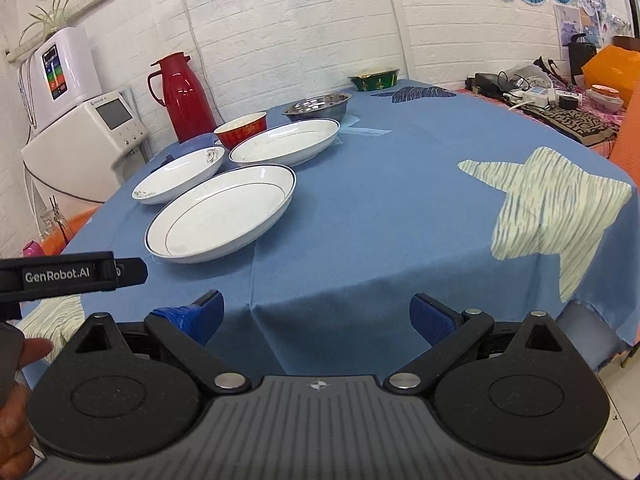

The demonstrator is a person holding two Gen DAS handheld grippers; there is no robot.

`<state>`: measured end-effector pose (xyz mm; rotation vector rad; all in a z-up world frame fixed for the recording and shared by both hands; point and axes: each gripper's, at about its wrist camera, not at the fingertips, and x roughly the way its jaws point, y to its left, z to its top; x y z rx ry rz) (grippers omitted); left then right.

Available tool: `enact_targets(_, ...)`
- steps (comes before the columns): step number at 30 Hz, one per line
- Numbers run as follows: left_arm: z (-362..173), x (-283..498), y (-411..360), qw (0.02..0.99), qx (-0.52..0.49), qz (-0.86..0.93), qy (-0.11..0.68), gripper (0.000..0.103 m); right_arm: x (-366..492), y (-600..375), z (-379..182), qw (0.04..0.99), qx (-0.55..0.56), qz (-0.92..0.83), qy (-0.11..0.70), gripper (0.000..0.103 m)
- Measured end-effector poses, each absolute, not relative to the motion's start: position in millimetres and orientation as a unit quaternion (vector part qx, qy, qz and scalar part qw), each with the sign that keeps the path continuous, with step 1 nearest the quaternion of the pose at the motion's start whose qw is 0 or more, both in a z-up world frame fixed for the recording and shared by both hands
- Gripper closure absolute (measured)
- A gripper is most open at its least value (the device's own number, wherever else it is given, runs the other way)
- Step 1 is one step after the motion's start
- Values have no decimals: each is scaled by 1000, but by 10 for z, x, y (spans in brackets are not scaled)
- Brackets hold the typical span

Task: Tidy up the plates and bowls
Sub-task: 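Reach both grippers to the large dark-rimmed white plate and grip its rim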

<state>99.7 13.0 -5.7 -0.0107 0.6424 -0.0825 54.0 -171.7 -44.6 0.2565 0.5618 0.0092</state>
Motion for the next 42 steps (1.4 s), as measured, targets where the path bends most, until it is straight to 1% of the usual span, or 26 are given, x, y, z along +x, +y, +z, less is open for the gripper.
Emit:
enact_targets(10,62,1656,468,937,-49,-43,344,9,1499,-1621,-179,948,98,42,299,16)
enact_targets(13,26,1841,514,931,-60,-45,356,9,1763,-1622,-197,945,93,50,310,16)
enact_targets(18,-86,2127,498,920,-70,-55,382,9,2152,-1522,-307,931,71,63,353,16)
enact_targets(22,-161,2284,455,915,-56,-63,395,9,2296,-1418,-393,918,45,78,386,16)
enact_targets(23,-179,2317,453,913,-48,-65,399,10,2322,-1398,-418,914,41,80,394,14)
enact_targets(24,-191,2337,451,912,-44,-69,402,10,2324,-1365,-422,916,25,79,393,15)
enact_targets(25,-202,2361,452,910,-40,-76,405,10,2326,-1326,-429,914,8,80,397,14)
enact_targets(29,-270,2471,482,900,-38,-97,424,11,2263,-1345,-454,921,-1,98,378,13)
enact_targets(34,-281,2507,466,902,-25,-109,417,13,2274,-1373,-446,921,-16,119,370,13)
enact_targets(35,-279,2515,459,903,-21,-109,416,16,2287,-1365,-442,921,-16,119,371,13)
enact_targets(38,-266,2513,410,903,-8,-115,413,31,2289,-1302,-444,916,-29,153,369,14)
enact_targets(40,-258,2501,359,903,0,-124,411,39,2259,-1251,-449,914,-41,179,362,16)
enact_targets(41,-252,2490,338,904,3,-130,408,44,2251,-1245,-455,914,-43,187,358,17)
enact_targets(42,-245,2484,319,904,4,-135,406,54,2247,-1256,-458,915,-42,188,355,18)
